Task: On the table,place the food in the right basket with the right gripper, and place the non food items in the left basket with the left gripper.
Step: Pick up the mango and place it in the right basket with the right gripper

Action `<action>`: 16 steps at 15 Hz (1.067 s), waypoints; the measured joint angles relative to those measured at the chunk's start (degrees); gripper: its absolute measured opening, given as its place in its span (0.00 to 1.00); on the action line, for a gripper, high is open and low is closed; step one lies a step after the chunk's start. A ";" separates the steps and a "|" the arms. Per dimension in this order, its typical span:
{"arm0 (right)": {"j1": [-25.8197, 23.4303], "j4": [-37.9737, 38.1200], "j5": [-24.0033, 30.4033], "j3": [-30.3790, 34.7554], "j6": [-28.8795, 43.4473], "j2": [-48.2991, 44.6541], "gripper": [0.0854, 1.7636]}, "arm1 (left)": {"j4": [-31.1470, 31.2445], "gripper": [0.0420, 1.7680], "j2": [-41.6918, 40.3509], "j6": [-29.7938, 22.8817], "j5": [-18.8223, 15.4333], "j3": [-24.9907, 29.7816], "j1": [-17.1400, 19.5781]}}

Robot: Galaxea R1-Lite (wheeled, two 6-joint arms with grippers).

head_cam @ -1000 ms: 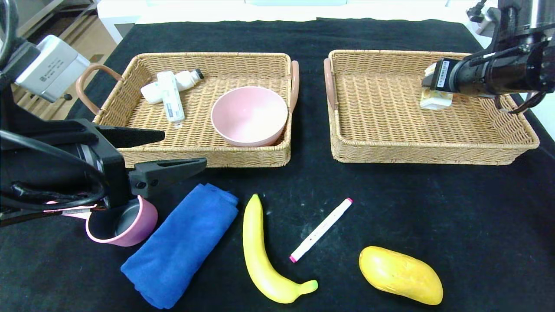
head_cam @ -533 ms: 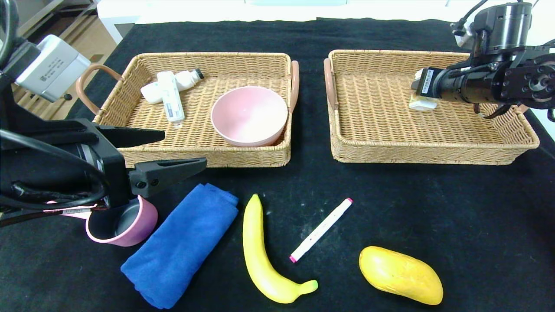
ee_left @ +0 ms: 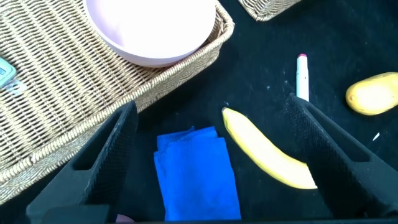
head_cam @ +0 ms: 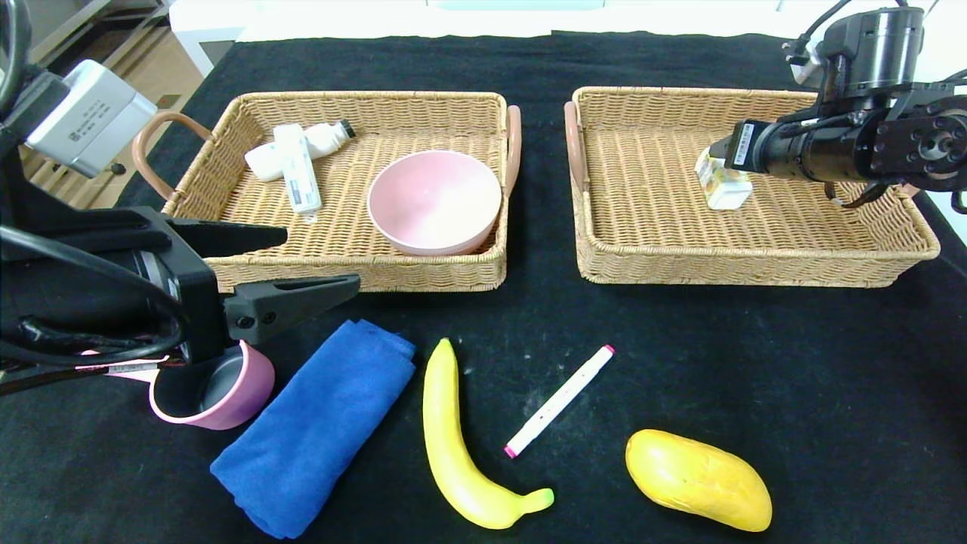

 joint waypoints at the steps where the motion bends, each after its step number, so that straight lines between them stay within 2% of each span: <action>1: 0.00 0.15 0.00 0.00 0.00 -0.07 0.71 | 0.00 0.97 -0.02 -0.02 0.00 0.00 0.00; 5: 0.30 1.07 0.11 1.12 -1.95 -2.65 0.81 | -0.02 0.97 -0.07 -0.02 0.07 0.00 0.02; 7: 0.89 2.10 0.73 3.74 -4.63 -5.71 0.85 | 0.00 0.97 -0.11 -0.02 0.07 0.05 0.06; 16: 4.99 4.99 13.48 27.86 -20.63 -25.22 0.93 | 0.00 0.97 -0.24 -0.02 0.07 0.16 0.02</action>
